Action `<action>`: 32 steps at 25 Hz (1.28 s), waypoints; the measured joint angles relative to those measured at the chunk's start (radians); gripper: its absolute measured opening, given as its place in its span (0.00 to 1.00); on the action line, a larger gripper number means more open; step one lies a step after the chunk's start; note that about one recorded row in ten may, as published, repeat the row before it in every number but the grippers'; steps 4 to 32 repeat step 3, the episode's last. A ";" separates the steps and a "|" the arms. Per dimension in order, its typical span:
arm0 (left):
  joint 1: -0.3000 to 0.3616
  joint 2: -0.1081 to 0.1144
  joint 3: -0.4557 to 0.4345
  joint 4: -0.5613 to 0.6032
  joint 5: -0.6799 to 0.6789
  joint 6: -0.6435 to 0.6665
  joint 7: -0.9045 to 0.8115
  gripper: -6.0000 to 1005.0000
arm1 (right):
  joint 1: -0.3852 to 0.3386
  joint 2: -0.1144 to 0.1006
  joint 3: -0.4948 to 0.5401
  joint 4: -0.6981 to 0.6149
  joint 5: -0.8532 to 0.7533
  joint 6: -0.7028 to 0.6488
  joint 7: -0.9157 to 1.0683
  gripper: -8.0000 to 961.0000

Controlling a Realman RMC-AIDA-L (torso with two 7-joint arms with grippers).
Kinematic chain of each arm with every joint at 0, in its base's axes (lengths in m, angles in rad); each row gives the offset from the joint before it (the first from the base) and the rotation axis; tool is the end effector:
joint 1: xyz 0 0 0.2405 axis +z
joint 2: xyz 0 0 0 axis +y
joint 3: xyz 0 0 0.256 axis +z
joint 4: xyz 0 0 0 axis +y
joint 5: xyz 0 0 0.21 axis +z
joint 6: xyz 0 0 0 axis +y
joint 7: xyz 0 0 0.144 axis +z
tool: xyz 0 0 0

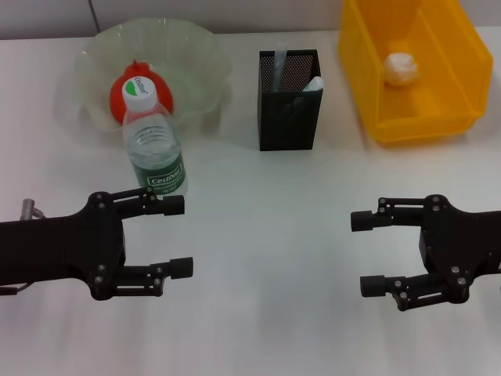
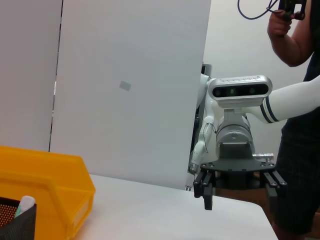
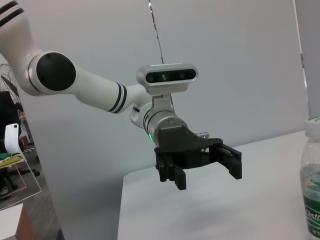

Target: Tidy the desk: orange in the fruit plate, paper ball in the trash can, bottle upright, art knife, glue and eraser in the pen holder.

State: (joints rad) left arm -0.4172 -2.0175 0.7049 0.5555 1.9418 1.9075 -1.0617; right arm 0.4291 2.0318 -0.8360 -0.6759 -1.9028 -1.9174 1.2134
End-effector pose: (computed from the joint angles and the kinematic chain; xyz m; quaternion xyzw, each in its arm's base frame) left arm -0.2765 0.2591 0.0151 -0.9415 -0.0928 -0.3212 0.0420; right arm 0.2567 0.2660 0.0132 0.9515 -0.0968 -0.2917 0.0129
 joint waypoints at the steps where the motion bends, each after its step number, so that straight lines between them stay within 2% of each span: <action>1: 0.001 0.000 -0.002 -0.002 0.000 0.000 0.000 0.80 | -0.001 0.001 0.000 0.000 0.000 0.000 0.000 0.83; 32: 0.004 -0.001 -0.011 -0.006 0.000 0.000 0.004 0.80 | -0.003 0.003 0.000 0.000 0.003 -0.001 0.000 0.83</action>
